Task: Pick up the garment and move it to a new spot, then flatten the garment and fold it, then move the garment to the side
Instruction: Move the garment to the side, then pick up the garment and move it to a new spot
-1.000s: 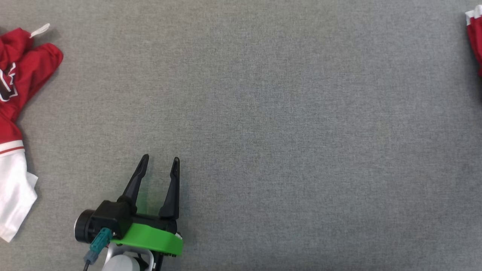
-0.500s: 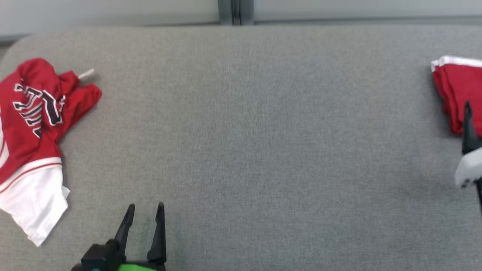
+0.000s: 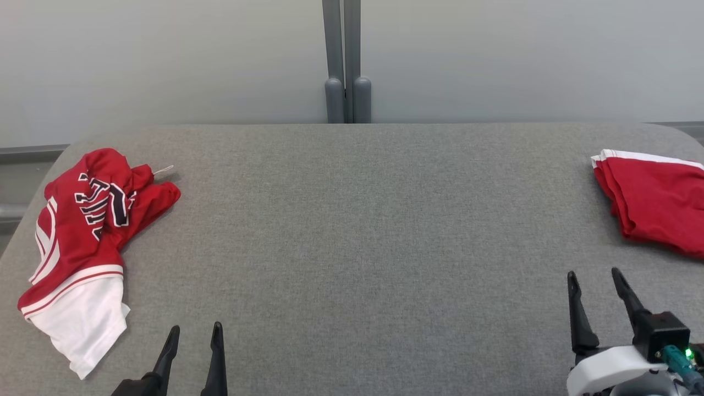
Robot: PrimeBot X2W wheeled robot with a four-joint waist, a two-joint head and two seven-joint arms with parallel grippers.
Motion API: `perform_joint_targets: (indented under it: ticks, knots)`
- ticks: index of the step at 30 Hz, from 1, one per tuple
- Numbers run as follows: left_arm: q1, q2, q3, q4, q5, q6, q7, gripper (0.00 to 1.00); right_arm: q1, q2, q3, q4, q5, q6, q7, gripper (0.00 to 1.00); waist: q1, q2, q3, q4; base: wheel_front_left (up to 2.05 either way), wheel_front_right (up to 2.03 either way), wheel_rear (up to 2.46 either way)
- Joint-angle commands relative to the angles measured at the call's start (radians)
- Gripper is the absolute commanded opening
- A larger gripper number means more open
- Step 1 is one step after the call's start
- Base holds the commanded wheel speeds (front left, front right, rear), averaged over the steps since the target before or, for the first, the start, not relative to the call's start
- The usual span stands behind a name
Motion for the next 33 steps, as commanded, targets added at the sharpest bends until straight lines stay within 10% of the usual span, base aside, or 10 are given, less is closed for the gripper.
perform_joint_targets:
  ticks: [1,33]
  knots:
    - [-0.014,0.002,0.004,0.004,0.006,-0.003,-0.003,1.0,0.029,0.005,0.012,-0.007,0.005,-0.001,-0.003,1.0,0.0001,0.0,-0.016,0.005,0.0,0.0,0.0]
    - [-0.055,0.002,-0.023,0.038,0.015,-0.018,-0.003,1.0,0.08,0.013,0.033,-0.019,0.061,-0.001,-0.004,1.0,0.0001,0.0,0.0,0.079,0.0,0.0,0.0]
